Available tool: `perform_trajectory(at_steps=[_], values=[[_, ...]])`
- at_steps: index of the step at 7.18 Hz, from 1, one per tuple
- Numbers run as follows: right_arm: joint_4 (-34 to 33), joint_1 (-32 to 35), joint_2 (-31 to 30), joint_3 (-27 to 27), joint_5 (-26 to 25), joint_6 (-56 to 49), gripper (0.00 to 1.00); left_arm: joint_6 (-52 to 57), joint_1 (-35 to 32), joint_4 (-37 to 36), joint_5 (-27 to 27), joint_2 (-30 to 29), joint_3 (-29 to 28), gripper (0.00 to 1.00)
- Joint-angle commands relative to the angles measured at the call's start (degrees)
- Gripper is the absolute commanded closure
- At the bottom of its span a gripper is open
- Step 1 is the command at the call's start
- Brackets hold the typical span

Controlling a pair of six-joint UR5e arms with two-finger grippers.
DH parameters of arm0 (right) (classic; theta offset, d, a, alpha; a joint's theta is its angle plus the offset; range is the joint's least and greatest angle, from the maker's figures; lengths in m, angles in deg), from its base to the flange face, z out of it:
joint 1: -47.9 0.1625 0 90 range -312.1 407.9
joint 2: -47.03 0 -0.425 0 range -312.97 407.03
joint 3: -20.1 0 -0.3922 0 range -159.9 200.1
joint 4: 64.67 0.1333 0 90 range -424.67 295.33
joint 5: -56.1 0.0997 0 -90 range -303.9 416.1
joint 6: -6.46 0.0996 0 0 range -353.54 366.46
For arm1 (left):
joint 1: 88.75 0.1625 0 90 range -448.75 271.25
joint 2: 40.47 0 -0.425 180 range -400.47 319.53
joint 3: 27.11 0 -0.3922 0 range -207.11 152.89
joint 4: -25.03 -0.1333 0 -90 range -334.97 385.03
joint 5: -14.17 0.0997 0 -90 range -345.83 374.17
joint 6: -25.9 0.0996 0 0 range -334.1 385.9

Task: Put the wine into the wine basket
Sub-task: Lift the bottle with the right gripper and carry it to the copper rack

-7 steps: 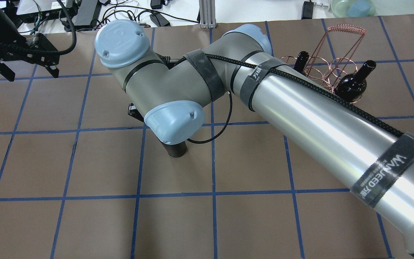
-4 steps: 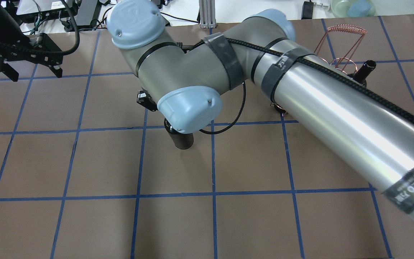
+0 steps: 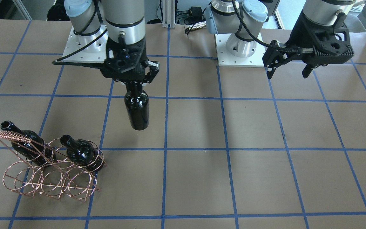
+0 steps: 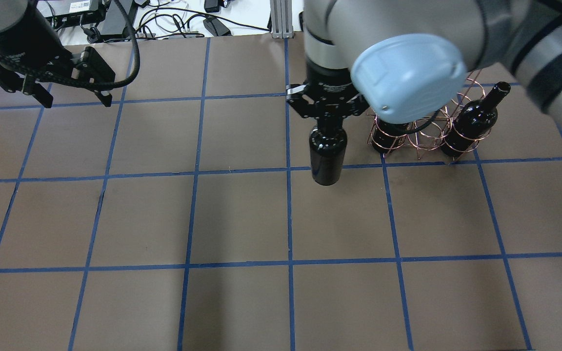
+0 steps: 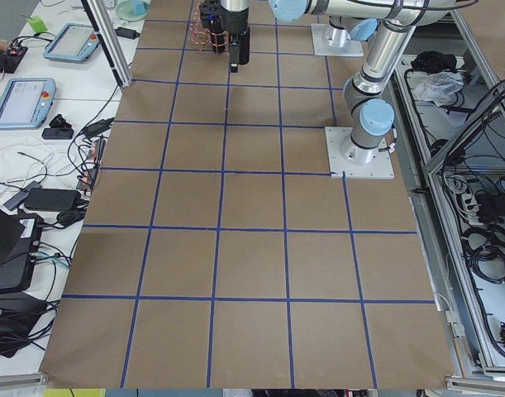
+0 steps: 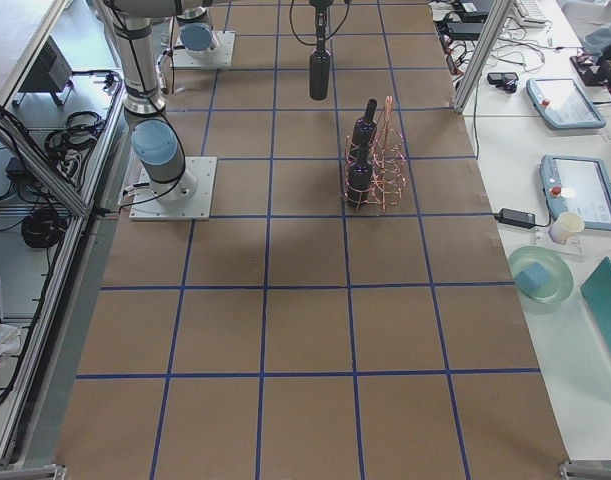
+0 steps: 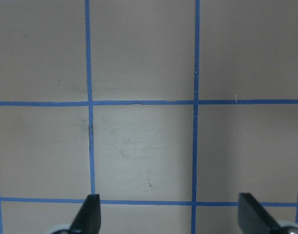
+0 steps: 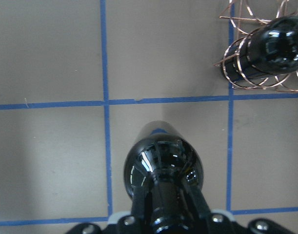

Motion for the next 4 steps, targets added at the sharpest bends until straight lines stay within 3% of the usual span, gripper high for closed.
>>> perform_trajectory(at_steps=[1,4], values=[[4.3,-11.7,-4.9,1.4,-0.3,-13.7,0.92,-1.7,-2.7,-0.1,-0.3,0.3,0.0,0.00],[4.0,-21.7,-6.0,0.7,0.2,-23.3,0.97,-1.7,-2.8,0.4,-0.2,0.7,0.0,0.00]])
